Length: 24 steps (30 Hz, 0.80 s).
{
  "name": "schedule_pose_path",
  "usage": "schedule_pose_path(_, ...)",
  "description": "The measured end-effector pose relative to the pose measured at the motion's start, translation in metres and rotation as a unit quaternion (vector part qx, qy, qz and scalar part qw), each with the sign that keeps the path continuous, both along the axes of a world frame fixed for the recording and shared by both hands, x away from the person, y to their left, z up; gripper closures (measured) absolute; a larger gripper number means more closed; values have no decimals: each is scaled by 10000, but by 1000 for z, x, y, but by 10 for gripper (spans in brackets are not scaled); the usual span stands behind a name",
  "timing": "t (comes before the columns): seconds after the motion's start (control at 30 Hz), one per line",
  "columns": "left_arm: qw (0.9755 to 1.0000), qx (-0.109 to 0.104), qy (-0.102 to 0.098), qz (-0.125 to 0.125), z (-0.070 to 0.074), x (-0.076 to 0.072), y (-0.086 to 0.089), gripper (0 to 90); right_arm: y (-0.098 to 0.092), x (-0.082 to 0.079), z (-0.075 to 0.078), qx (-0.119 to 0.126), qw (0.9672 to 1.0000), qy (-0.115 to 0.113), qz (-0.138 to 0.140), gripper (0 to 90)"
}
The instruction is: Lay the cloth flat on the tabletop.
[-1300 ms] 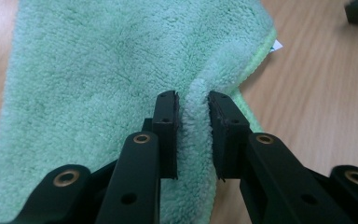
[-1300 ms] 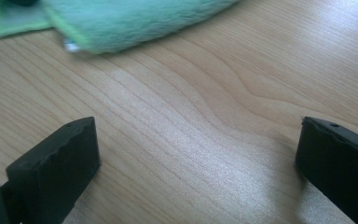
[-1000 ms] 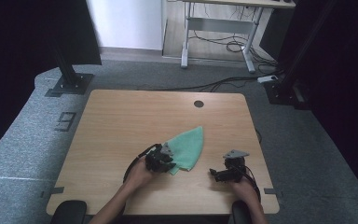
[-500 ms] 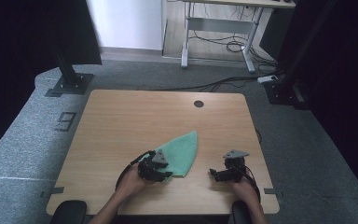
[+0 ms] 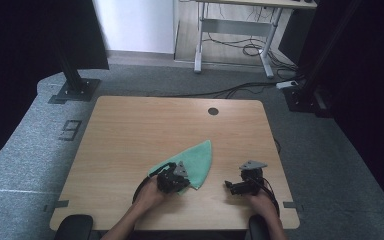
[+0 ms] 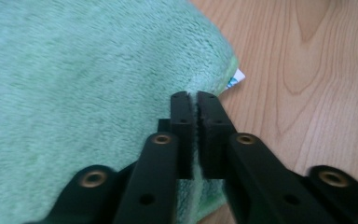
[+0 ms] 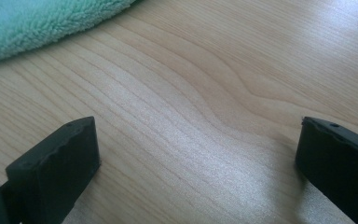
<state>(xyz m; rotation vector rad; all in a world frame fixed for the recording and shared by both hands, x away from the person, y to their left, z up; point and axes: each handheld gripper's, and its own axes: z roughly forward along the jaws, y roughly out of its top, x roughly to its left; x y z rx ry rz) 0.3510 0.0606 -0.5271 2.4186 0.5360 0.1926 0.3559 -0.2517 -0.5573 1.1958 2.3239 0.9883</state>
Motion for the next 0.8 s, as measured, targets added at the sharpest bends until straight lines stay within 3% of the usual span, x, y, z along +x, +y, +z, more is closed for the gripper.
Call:
schedule_pose_path(0.2,9983,-546,11,212,24,10,9,876,0,0,0,-2,10000,-3,2,0)
schedule_pose_path(0.37,9957,-743,-180,525,48,26,22,872,0,0,0,-1,10000,0,1,0)
schedule_pose_path(0.53,9937,-713,-222,832,56,47,33,869,0,0,0,0,10000,0,0,0)
schedule_pose_path(0.8,9904,-592,-136,1241,46,74,44,869,0,0,0,4,10000,0,-3,0)
